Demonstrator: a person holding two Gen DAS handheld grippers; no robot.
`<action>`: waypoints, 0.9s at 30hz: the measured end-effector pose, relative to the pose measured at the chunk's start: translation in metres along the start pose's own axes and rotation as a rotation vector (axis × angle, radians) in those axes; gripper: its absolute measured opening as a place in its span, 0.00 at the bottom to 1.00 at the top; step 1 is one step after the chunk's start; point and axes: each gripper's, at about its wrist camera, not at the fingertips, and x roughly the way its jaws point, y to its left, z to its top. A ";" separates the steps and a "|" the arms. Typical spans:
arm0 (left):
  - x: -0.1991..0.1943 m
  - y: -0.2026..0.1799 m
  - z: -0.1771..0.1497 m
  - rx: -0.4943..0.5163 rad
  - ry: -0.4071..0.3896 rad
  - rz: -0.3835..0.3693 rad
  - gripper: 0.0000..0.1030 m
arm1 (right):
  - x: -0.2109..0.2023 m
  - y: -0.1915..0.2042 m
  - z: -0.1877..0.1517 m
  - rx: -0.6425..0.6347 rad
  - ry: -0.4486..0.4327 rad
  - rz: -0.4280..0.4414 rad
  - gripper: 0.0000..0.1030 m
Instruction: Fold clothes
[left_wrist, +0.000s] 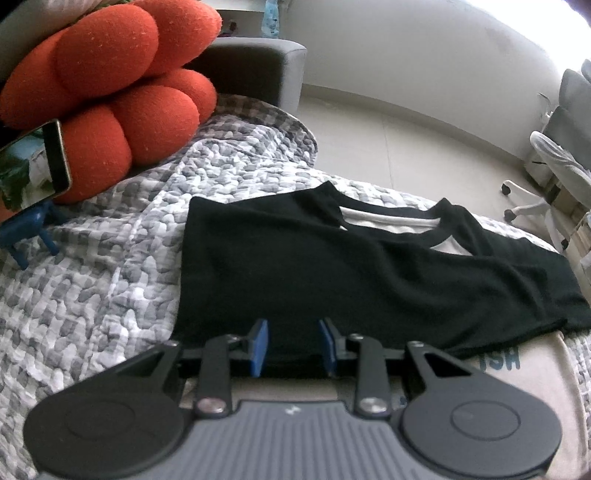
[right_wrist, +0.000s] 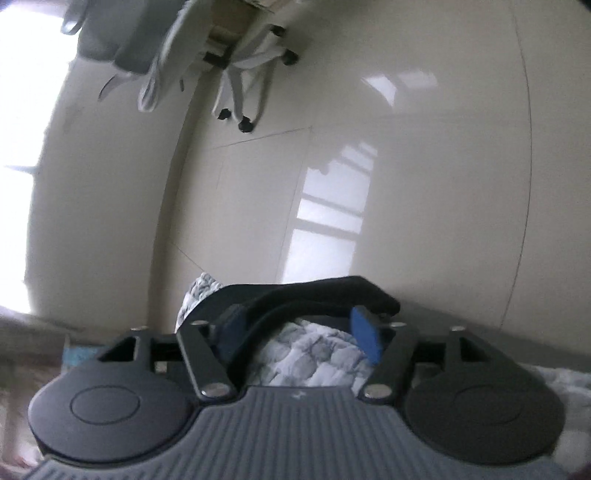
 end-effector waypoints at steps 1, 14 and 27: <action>0.000 0.002 0.001 -0.007 0.000 -0.002 0.31 | 0.002 -0.003 0.001 0.033 0.007 0.013 0.70; -0.004 0.018 0.005 -0.065 0.002 -0.028 0.31 | 0.019 0.006 -0.001 0.055 -0.052 0.031 0.58; -0.005 0.031 0.008 -0.091 0.001 -0.039 0.31 | -0.006 0.050 -0.030 -0.245 -0.286 0.110 0.02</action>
